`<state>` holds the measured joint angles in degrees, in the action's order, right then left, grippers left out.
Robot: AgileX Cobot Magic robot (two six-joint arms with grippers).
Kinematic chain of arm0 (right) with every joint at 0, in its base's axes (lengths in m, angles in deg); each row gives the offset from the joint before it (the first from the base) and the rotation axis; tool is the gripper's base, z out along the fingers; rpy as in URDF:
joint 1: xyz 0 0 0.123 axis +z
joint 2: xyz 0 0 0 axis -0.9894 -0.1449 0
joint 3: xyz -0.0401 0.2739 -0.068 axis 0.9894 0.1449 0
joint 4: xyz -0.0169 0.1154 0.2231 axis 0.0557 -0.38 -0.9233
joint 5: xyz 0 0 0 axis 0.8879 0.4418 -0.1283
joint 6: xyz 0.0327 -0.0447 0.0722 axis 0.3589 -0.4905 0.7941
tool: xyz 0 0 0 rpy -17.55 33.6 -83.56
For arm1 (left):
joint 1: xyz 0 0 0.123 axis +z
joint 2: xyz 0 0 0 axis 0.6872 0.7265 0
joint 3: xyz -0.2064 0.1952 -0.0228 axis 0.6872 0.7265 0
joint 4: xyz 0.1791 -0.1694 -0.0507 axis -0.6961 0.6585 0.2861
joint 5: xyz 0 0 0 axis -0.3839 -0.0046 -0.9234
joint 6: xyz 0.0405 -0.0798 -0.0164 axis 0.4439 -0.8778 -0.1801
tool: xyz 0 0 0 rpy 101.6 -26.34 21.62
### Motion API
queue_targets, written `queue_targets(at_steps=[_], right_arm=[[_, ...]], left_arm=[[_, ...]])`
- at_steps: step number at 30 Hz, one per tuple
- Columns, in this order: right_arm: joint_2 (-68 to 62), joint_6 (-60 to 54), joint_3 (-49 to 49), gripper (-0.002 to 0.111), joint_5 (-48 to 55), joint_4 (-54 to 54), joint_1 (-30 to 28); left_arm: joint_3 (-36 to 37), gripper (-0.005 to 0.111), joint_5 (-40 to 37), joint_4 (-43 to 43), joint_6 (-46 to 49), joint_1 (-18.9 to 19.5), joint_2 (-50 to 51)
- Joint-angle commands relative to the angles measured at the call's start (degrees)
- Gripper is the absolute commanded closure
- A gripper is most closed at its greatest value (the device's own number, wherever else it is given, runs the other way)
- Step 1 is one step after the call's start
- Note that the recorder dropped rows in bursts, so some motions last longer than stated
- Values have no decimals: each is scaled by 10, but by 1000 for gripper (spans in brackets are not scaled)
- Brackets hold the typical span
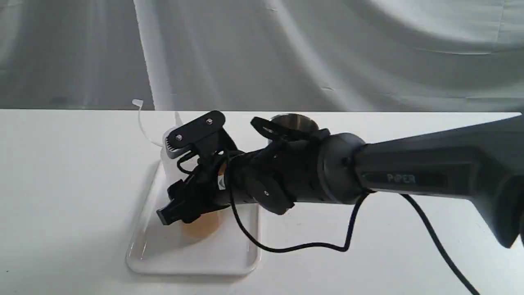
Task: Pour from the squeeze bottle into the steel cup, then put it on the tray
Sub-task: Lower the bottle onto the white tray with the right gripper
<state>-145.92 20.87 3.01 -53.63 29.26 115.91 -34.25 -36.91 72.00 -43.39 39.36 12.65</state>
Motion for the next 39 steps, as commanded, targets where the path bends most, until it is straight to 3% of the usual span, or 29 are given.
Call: queue_targets(at_steps=[1, 12, 29, 39], right_arm=[[8, -7, -5, 51, -12, -3, -4], [8, -7, -5, 47, -11, -3, -4], [8, -7, -5, 12, 6, -3, -4], [60, -7, -1, 9, 42, 6, -4]], left_arm=[[3, 98, 4, 0, -1, -2, -3], [3, 98, 4, 0, -1, -2, -3], [3, 98, 4, 0, -1, -2, -3], [3, 98, 4, 0, -1, -2, -3]])
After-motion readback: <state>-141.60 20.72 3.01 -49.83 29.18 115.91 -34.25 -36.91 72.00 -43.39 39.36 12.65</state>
